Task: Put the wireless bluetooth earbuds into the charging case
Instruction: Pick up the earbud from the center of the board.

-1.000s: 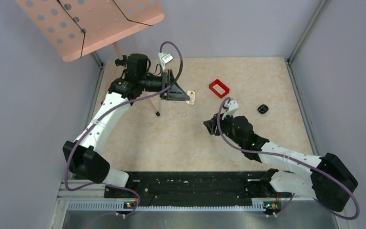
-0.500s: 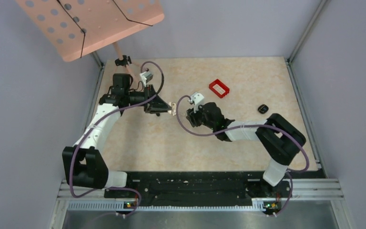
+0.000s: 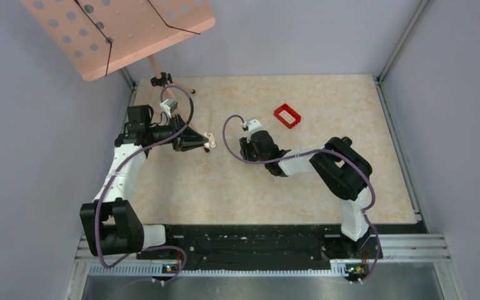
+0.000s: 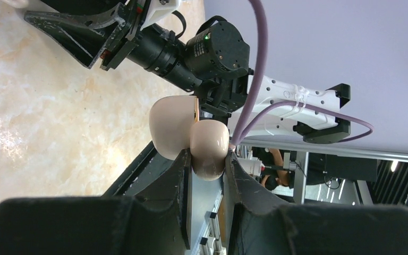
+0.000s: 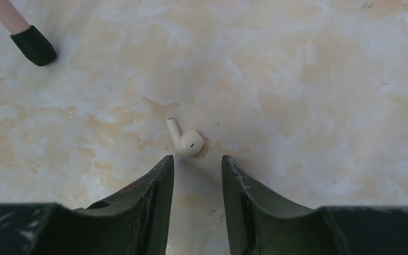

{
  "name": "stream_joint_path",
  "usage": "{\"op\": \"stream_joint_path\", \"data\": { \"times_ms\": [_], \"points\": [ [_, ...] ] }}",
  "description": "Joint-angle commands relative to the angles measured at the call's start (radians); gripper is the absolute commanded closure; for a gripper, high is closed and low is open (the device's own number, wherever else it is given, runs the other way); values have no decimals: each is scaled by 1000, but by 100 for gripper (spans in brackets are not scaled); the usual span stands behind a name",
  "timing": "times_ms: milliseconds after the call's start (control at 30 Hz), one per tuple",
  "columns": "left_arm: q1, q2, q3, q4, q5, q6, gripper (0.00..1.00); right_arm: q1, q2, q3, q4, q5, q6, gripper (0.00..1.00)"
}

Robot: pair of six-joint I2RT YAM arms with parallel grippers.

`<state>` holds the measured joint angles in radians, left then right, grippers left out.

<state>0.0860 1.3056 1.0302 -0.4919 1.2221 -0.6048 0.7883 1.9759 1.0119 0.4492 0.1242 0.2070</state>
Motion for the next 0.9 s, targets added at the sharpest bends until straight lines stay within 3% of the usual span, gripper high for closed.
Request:
{"op": "stream_joint_path", "data": {
  "times_ms": [0,433,667,867],
  "points": [
    [11,-38,-17,68,19,-20,100,8,21,50,-11,31,36,63],
    [10,-47,-25,82,23,-31,100,26,81,117,-63,50,-7,65],
    [11,-50,-31,85,22,-33,100,28,45,76,-41,49,6,85],
    [10,-54,-41,70,6,-14,100,28,-40,25,-10,47,20,92]
  ]
}}
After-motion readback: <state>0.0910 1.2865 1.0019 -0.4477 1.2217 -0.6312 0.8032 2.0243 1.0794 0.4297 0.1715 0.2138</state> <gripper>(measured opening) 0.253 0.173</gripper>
